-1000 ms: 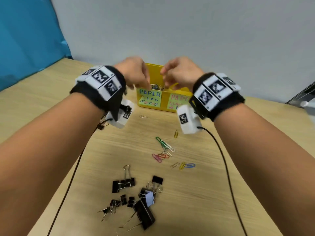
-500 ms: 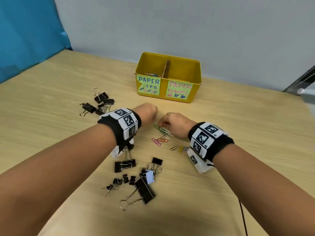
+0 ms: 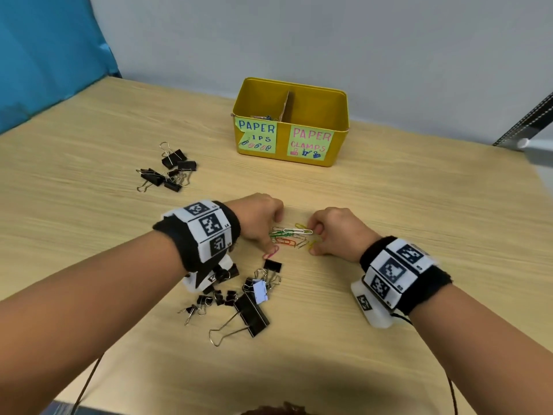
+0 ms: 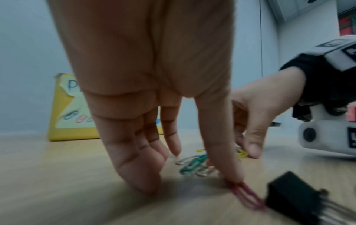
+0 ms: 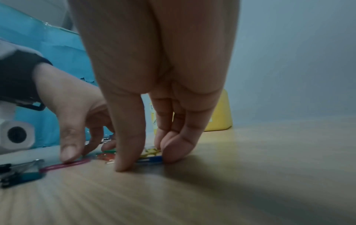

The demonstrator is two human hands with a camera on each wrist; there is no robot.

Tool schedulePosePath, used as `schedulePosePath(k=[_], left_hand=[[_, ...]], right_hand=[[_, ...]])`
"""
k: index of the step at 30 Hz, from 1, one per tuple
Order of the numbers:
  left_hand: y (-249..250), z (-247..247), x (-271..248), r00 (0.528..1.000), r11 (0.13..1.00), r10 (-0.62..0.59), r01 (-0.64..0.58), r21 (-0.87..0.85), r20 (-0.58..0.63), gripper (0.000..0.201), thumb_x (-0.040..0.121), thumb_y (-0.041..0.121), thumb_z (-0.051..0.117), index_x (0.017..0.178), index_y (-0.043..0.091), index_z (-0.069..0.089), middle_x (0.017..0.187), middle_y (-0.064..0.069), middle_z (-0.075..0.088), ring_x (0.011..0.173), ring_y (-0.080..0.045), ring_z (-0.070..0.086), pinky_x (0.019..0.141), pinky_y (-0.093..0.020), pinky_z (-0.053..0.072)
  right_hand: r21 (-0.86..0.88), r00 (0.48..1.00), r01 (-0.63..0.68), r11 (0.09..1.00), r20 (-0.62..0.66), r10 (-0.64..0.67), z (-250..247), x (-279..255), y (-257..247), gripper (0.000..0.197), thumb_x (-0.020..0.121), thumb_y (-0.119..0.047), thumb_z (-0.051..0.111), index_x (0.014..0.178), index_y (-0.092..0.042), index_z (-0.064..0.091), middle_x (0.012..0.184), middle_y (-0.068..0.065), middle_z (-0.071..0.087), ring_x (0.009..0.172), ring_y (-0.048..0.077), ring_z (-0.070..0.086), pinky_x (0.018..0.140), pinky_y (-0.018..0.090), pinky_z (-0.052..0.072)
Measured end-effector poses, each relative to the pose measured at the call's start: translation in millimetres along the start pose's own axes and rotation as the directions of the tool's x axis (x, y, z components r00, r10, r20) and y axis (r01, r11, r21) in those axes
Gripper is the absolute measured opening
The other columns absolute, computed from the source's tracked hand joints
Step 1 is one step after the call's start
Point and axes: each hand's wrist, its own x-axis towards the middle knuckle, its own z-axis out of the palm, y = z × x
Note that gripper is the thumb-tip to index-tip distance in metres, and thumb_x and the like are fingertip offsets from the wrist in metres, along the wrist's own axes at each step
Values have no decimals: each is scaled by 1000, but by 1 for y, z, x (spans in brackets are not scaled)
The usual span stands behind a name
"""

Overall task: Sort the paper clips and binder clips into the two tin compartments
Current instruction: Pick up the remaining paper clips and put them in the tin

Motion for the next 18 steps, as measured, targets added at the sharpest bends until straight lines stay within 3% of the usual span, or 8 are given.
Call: schedulePosePath(k=[3,6,11,16,18], left_hand=[[7,6,4,998,1000,-19,20,7,-68,54,69,25,80,114,8,56,109,-7,58,89,-16,47,73,-25,39],[9,6,5,992,998,-56,52,-35,-110,39,66,16,80,101,6,67,103,-7,66,91,-20,57,69,-26,42],[9,7,7,986,996,-75,68,-56,-146,10,70,2,71,79,3,67,97,-14,70,92,-27,64,75,-34,51],[12,8,8,983,997,-81,80,-12,-167,24,83,1,53,61,8,47,83,-12,57,80,-29,59,73,-34,49],[13,8,8,986,997,-80,80,-7,-143,19,85,2,51,66,5,52,83,-11,54,77,-25,53,70,-32,46]], right_hand=[[23,998,25,999,-50,-24,2,8,-12,48,74,-19,75,118,-10,60,114,7,64,104,20,57,88,25,44],[-7,995,51,999,-81,-51,5,17,-21,47,75,-20,74,119,-10,60,118,10,62,111,23,54,88,25,41],[-32,989,73,997,-127,-76,9,26,-29,35,83,-19,66,115,-6,60,118,16,57,111,27,53,89,29,41],[-99,987,87,991,-126,-99,15,28,-34,32,91,-11,53,121,-3,56,122,18,54,113,31,54,93,34,43],[-95,989,95,991,-109,-105,15,27,-33,32,92,-13,52,122,-2,55,122,17,53,113,31,54,94,34,42]])
